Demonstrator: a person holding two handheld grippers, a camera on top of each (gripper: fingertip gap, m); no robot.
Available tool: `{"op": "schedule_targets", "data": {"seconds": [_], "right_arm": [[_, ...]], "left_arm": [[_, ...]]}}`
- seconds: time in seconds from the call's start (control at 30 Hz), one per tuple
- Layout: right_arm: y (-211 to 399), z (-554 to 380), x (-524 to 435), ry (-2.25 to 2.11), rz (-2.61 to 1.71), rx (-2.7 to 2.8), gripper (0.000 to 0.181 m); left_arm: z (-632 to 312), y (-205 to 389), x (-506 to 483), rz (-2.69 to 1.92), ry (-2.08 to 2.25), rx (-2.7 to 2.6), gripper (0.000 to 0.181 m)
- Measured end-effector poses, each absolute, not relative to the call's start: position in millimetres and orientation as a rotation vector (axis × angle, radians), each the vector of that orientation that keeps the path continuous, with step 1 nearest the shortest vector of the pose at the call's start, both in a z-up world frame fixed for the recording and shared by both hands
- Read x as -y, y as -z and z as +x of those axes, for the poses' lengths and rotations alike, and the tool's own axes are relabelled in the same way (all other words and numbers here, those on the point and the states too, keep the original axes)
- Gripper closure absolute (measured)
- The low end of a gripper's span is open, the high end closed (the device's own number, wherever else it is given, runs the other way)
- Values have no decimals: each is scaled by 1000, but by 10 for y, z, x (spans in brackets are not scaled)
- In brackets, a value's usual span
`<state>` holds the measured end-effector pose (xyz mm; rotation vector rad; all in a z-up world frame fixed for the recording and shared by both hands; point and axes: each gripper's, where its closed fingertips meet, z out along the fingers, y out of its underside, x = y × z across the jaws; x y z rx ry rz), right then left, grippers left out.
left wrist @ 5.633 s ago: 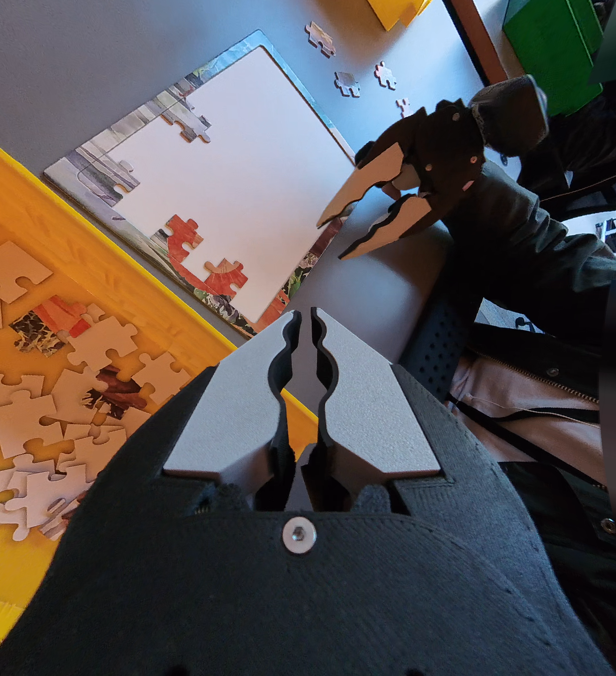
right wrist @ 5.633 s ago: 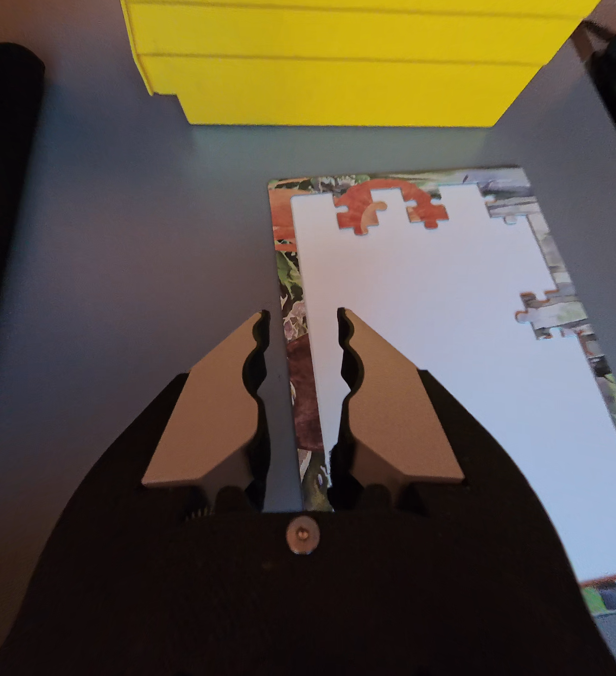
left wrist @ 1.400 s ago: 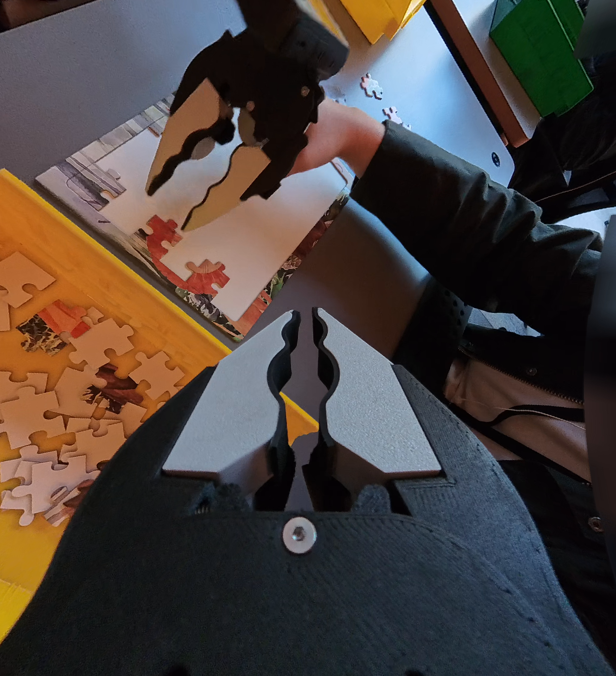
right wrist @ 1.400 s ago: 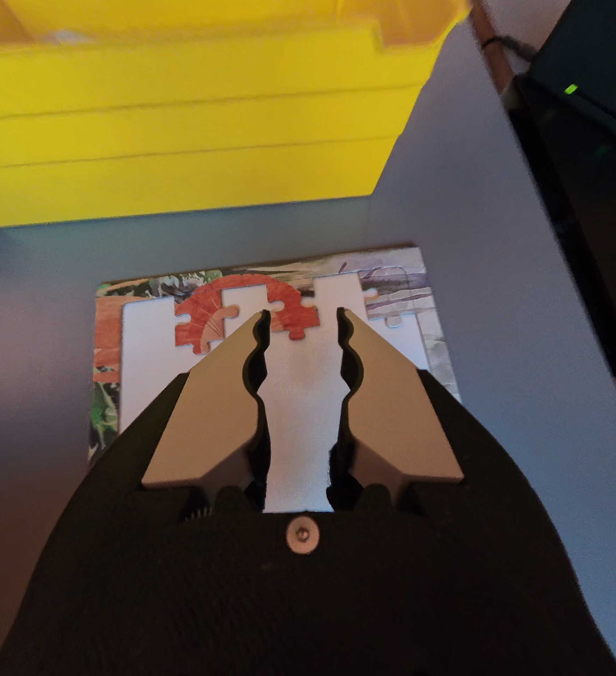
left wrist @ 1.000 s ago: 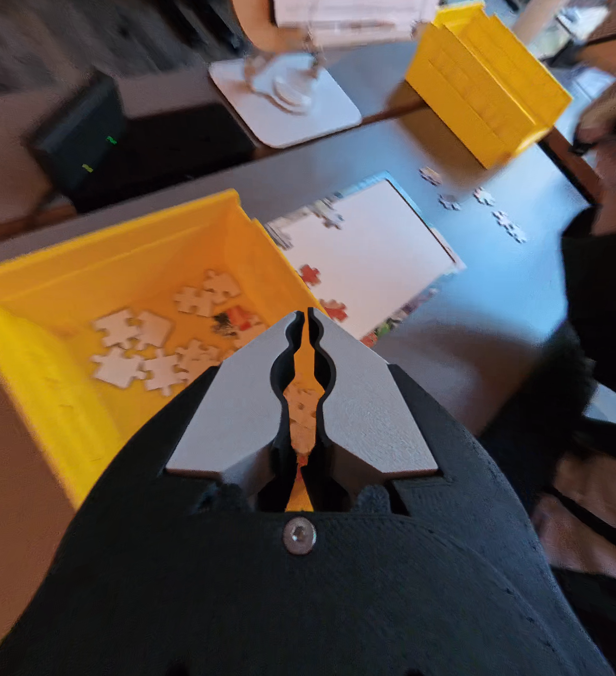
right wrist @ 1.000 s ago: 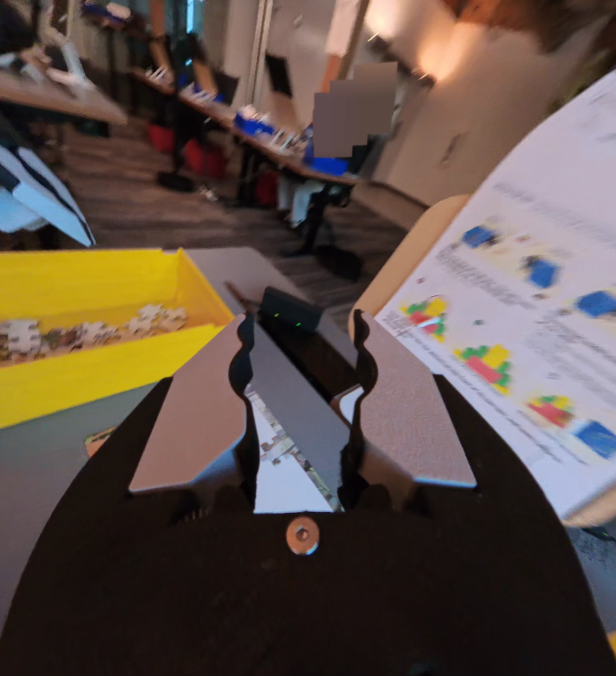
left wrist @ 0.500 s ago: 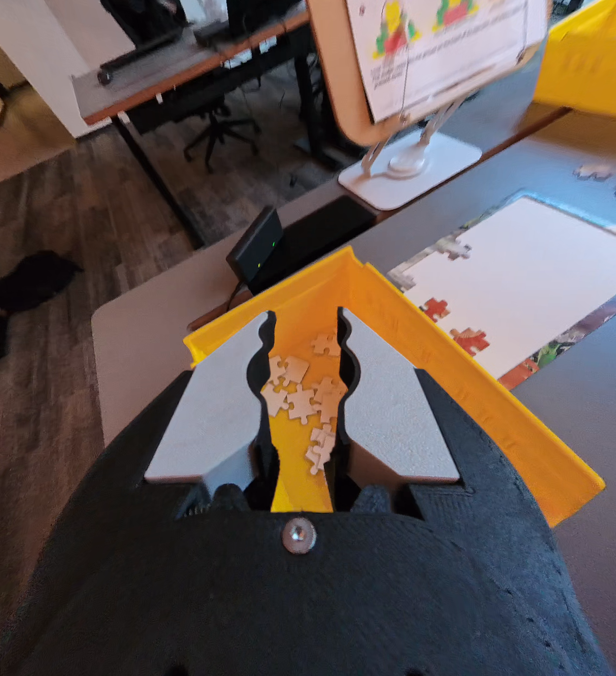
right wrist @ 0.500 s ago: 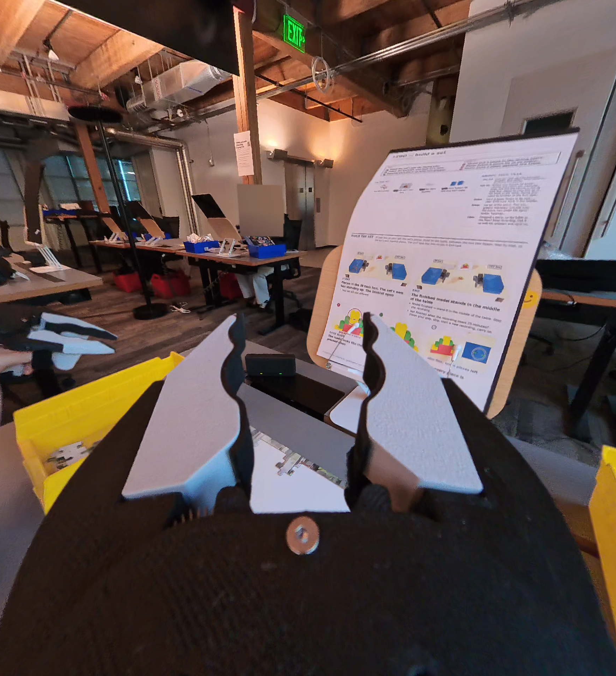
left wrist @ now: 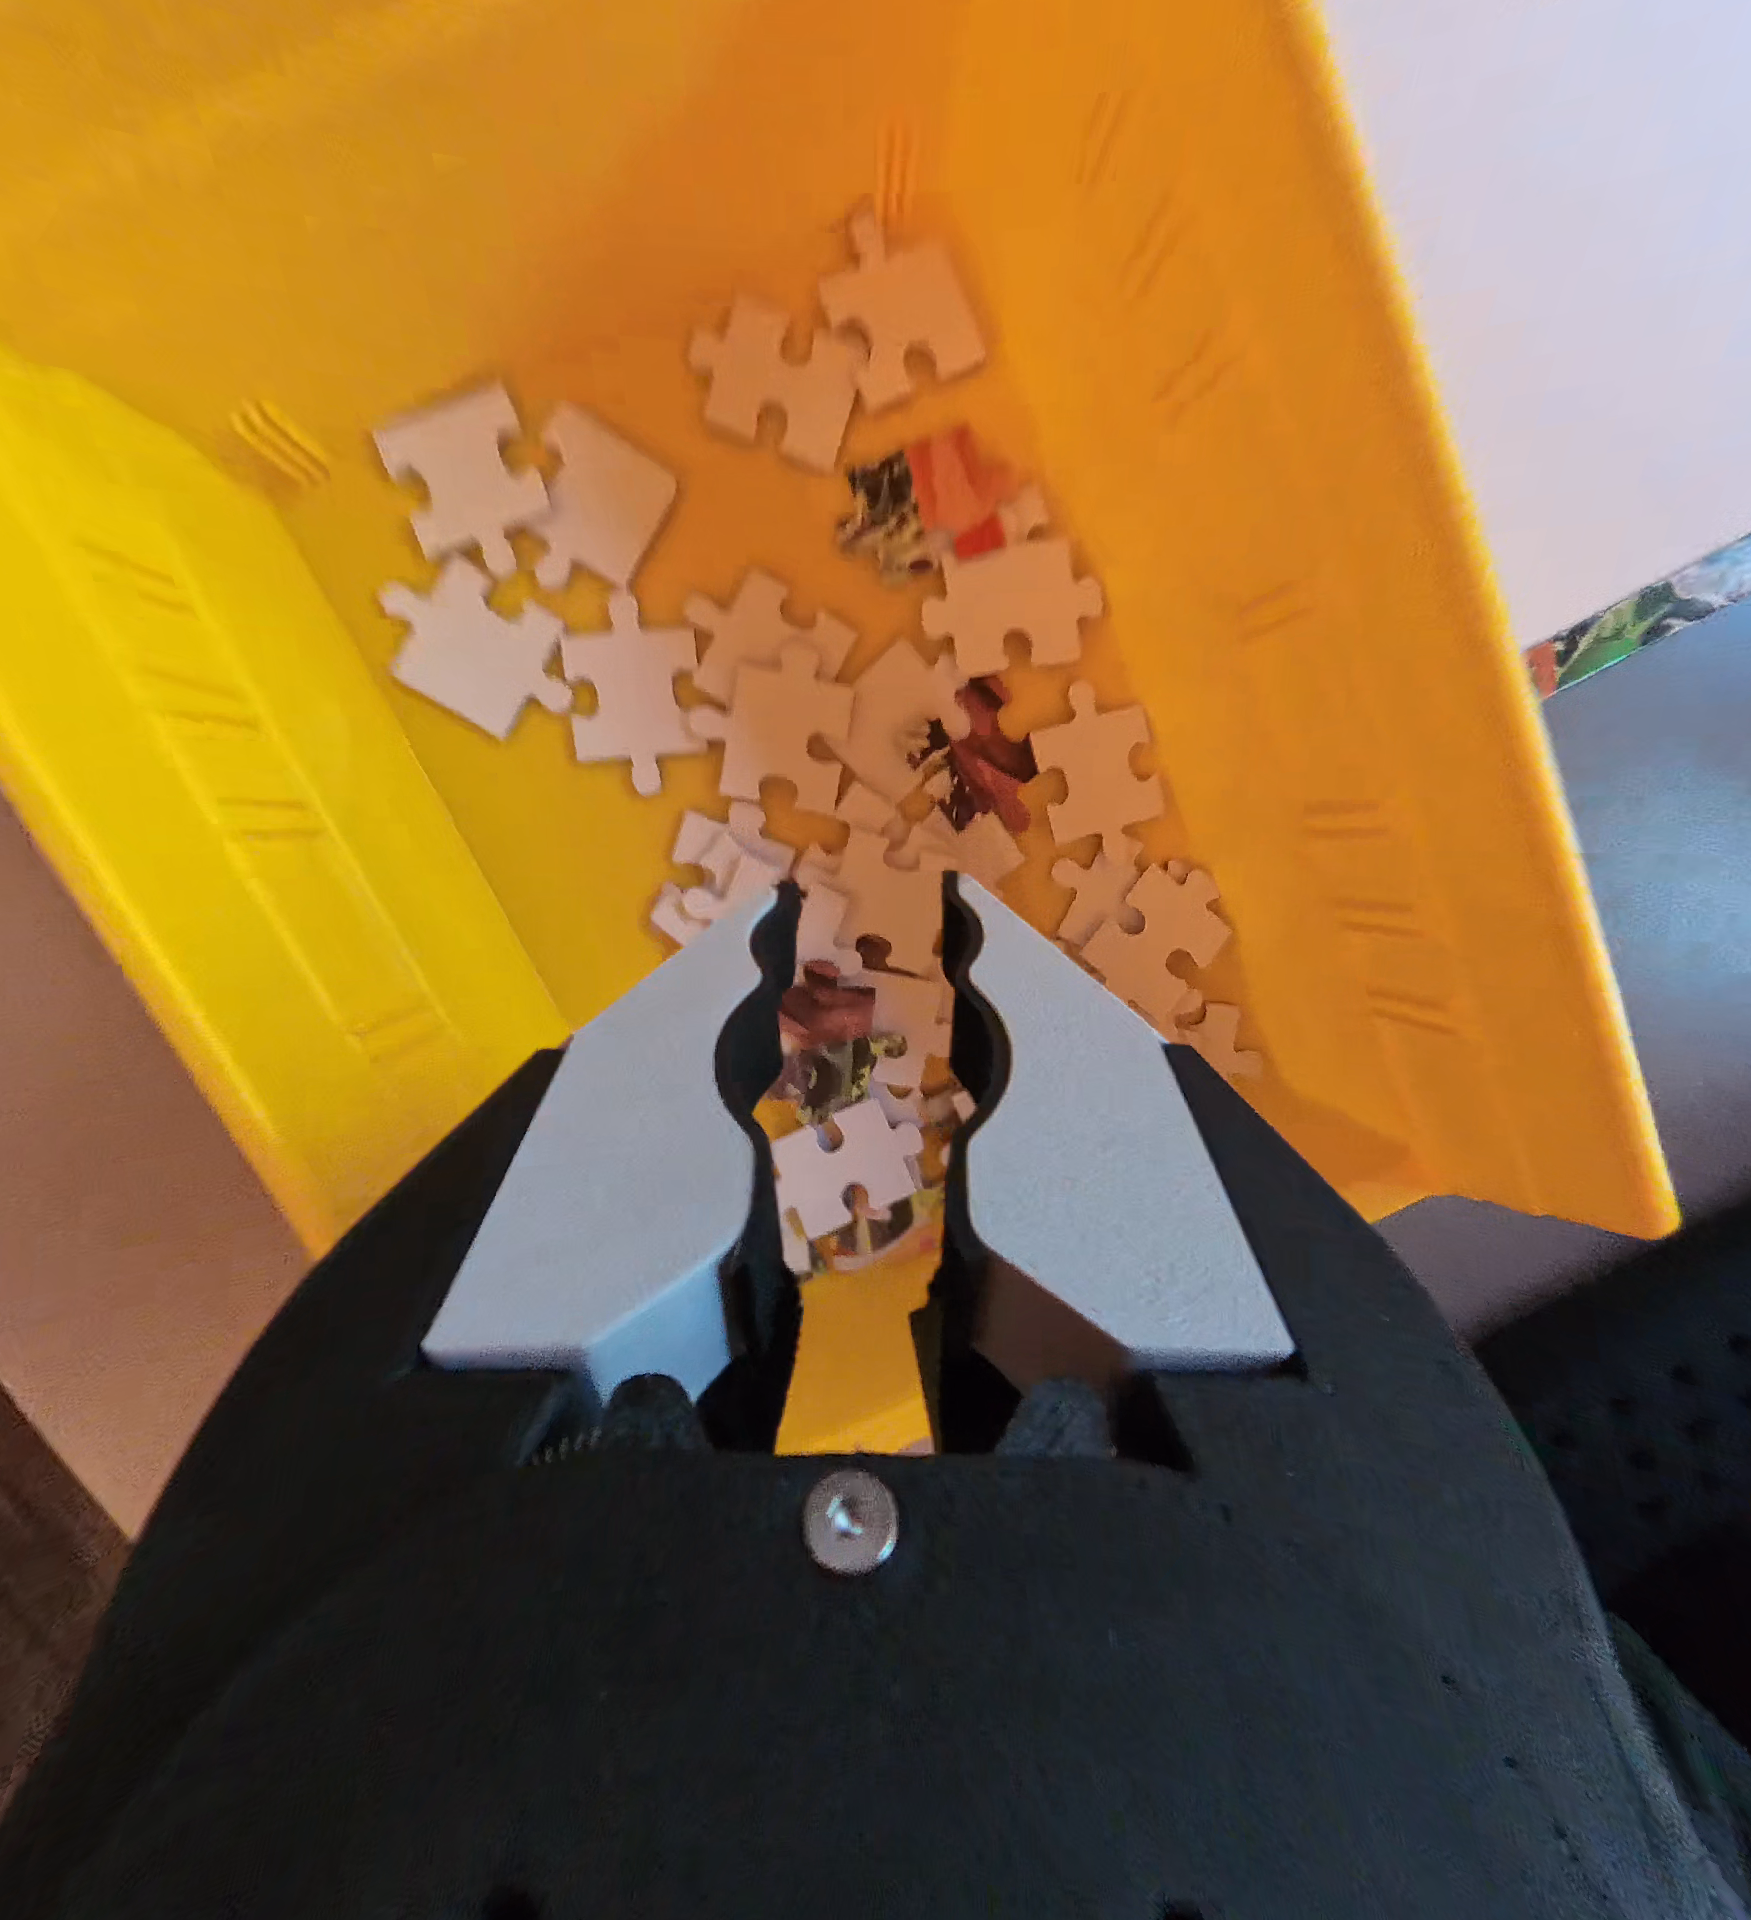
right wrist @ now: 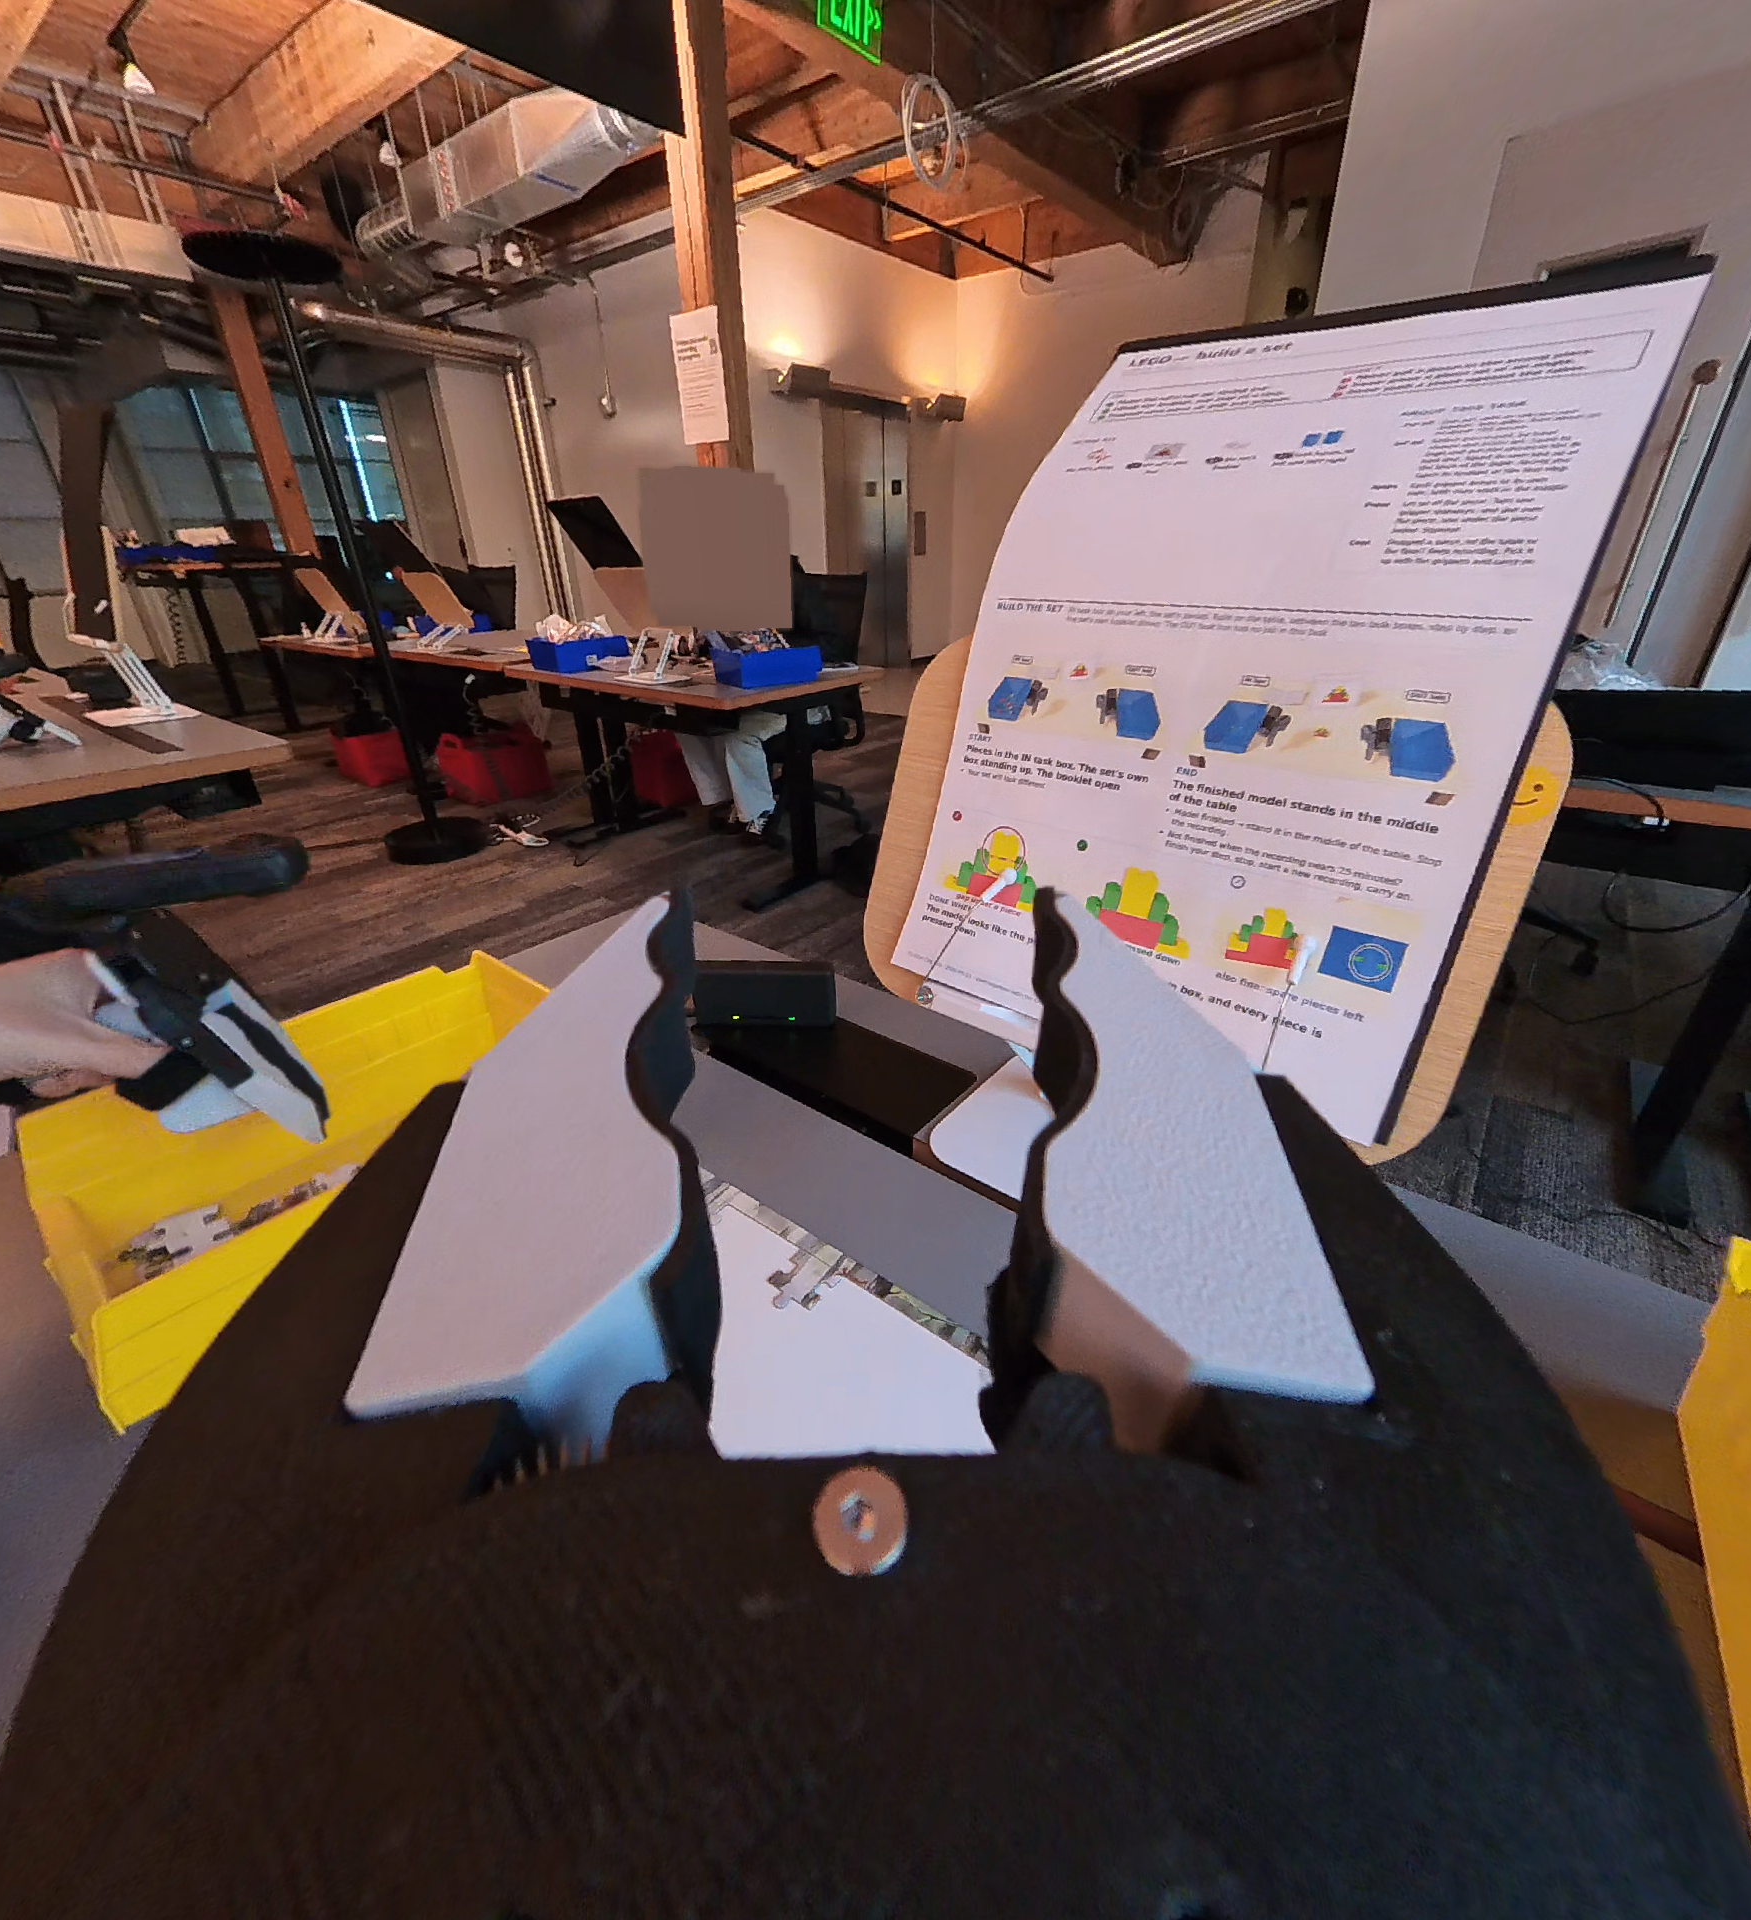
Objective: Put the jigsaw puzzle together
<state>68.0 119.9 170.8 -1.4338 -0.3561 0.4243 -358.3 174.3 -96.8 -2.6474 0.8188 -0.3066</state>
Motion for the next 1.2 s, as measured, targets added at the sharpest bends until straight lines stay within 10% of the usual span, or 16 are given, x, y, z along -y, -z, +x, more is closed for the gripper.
{"op": "schedule_targets", "data": {"seconds": [1.2], "right_arm": [[-1515,598,-1323,-401,-1512,402,114]], "left_arm": [[-3573,1521,-1002,-3292,551,-558,148]]}}
